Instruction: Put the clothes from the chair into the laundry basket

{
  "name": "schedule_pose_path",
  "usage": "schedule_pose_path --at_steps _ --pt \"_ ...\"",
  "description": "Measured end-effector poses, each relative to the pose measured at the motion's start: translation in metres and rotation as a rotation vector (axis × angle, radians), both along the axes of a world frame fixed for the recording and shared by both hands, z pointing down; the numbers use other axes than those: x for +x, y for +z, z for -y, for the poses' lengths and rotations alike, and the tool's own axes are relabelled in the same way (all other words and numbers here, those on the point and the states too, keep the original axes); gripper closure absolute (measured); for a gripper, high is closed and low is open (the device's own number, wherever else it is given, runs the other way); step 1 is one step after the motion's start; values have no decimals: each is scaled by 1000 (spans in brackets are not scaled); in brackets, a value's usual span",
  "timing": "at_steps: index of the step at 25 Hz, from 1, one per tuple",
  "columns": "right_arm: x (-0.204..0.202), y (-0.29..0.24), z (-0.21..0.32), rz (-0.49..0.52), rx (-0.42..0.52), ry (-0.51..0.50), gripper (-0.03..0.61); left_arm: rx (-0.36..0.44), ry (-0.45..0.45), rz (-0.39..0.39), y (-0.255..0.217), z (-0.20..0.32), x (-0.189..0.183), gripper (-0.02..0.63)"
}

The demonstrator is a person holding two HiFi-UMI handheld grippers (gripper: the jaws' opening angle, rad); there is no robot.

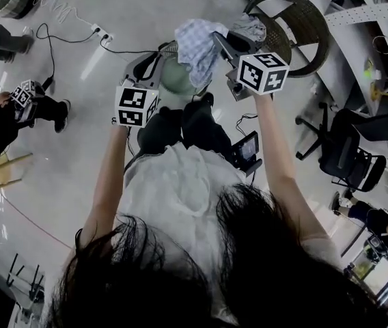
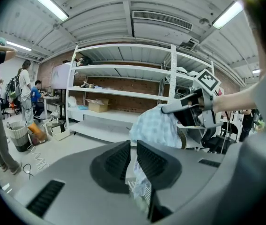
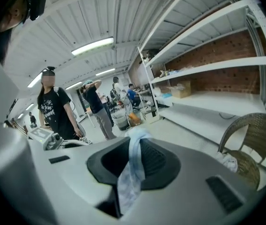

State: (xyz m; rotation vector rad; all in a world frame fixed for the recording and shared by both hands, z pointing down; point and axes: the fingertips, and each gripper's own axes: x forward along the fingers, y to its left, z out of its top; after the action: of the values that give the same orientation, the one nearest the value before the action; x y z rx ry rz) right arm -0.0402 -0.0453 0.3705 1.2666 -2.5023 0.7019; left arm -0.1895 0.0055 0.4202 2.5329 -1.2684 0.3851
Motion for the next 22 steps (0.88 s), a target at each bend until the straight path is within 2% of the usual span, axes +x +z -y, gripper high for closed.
schedule_pose_path --at_steps 7,15,22 --pt "2 107 12 -40 -220 -7 511 -88 -23 17 40 5 3 574" --pt "-6 209 19 -126 -399 -56 511 -176 -68 22 79 23 0 574" --pt "5 285 27 -180 -522 -62 511 -244 -93 27 114 40 12 574"
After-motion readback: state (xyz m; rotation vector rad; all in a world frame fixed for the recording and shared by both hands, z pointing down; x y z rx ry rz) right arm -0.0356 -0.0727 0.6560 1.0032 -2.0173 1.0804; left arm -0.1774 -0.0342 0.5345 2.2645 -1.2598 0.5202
